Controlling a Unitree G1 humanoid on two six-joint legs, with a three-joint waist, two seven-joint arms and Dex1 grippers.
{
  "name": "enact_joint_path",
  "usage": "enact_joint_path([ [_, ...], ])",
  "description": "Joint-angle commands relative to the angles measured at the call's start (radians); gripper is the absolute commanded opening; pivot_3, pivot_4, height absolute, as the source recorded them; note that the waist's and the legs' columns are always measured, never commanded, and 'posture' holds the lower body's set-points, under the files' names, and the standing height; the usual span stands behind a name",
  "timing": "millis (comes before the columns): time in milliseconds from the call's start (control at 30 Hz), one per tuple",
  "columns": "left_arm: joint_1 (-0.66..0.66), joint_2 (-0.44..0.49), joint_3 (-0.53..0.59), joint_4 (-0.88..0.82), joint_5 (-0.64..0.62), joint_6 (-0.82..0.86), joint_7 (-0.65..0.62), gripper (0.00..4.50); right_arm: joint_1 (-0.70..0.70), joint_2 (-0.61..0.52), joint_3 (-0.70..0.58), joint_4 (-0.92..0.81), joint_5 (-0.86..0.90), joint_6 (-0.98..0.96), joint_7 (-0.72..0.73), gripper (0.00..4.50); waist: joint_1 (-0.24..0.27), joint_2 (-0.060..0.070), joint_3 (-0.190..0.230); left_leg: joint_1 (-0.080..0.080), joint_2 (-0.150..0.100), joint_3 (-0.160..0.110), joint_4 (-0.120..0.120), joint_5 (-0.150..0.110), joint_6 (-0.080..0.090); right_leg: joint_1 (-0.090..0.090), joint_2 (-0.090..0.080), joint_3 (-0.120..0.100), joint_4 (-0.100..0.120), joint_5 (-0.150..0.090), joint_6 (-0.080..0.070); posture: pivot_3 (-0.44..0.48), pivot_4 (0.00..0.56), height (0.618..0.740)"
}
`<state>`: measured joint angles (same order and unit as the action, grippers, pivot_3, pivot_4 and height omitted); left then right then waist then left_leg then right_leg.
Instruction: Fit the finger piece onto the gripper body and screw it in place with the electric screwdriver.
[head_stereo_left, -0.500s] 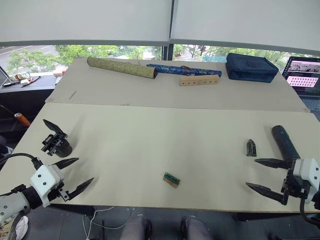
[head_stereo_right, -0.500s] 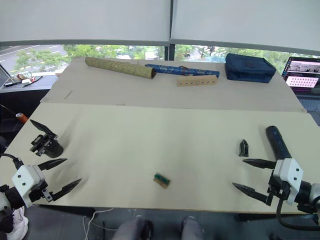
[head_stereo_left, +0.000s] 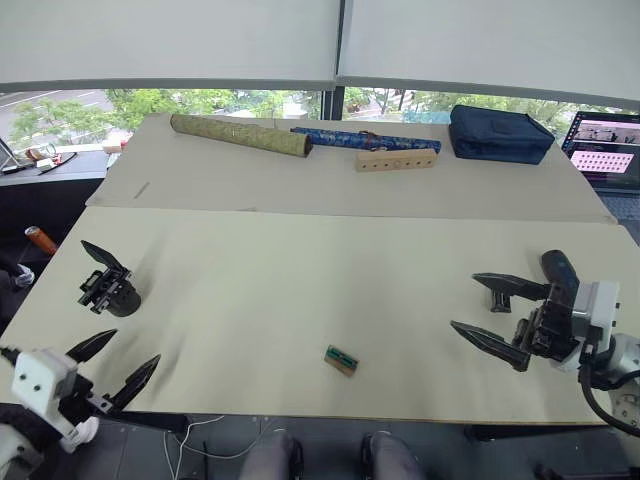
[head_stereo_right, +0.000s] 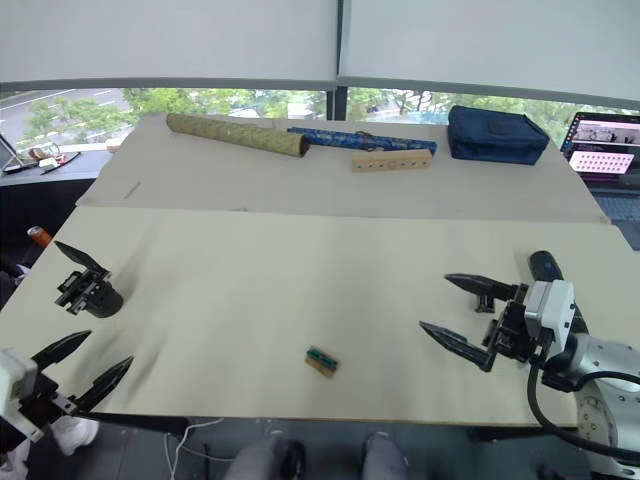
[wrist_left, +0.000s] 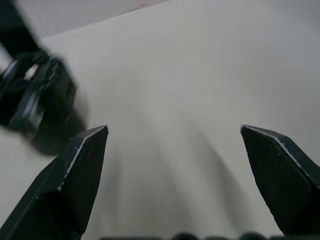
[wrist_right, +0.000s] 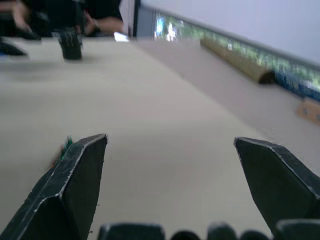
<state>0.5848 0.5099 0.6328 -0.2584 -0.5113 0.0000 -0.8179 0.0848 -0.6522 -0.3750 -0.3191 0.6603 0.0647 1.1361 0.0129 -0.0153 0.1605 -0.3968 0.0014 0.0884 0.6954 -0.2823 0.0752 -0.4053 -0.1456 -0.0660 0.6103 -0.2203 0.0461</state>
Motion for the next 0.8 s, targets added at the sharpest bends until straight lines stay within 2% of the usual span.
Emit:
enact_joint_path([
  [33,0.031,-0.085,0.075,-0.02,-0.026,-0.019,0.103,4.5,-0.016,0.028,0.006,-0.045,0.047,-0.053,0.03,4.48,0.003,0.0,0.0,0.0,0.0,0.0,0.0,-0.003,0.003,-0.001,0.0,0.0,0.0,0.0,0.0,0.0,0.15,0.734],
  [167,0.072,-0.201,0.105,-0.008,-0.042,-0.011,0.189,4.5,-0.007,0.048,0.036,-0.052,0.06,-0.112,0.129,4.48,0.001,-0.002,-0.001,0.002,0.0,0.0,0.002,-0.006,0.001,0.0,-0.001,0.0,-0.001,0.0,0.0,0.0,0.15,0.734],
  [300,0.083,-0.238,0.112,0.021,-0.022,-0.007,0.251,4.5,-0.023,0.05,0.057,-0.054,0.07,-0.118,0.155,4.48,0.002,-0.002,-0.001,0.002,0.0,0.0,0.003,-0.006,0.001,0.0,0.001,-0.001,0.0,0.0,0.0,0.0,0.15,0.734],
  [467,0.033,-0.2,0.104,0.026,-0.007,0.01,0.309,4.5,-0.043,0.048,0.069,-0.039,0.06,-0.11,0.157,4.48,0.005,-0.003,-0.001,0.003,0.0,0.0,0.003,-0.006,0.001,0.0,0.001,-0.001,0.001,0.0,0.0,0.0,0.15,0.734],
  [800,-0.184,-0.097,-0.029,0.079,0.09,0.115,0.387,4.5,-0.062,0.056,0.085,0.03,0.024,-0.152,0.177,4.48,0.002,-0.003,-0.002,0.003,-0.002,0.0,0.003,-0.005,-0.001,0.0,0.002,-0.001,0.001,0.0,0.0,0.0,0.15,0.734],
])
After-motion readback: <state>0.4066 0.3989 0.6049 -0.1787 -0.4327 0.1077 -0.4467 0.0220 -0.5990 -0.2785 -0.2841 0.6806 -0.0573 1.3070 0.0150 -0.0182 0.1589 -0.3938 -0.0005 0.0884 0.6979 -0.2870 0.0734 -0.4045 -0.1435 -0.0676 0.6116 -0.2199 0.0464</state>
